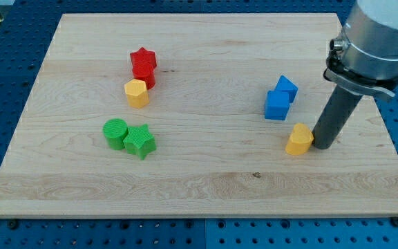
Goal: Move the yellow hexagon closer to the red circle
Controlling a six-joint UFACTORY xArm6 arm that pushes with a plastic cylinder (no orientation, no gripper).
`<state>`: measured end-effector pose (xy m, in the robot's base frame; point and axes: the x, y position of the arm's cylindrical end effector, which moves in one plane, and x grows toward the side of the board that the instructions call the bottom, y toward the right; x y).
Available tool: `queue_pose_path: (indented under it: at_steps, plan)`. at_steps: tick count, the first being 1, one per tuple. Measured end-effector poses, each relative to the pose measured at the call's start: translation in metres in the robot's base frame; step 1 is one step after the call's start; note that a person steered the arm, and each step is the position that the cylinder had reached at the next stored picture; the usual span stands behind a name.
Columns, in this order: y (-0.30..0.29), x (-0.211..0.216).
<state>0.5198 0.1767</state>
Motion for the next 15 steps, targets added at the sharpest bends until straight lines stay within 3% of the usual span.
queue_pose_path:
  at_steps: [4, 7, 10, 12, 15]
  plan:
    - [-0.043, 0.004]
    - [-0.125, 0.003]
    - [-0.195, -0.026]
    - [-0.183, -0.023]
    - [-0.181, -0.057]
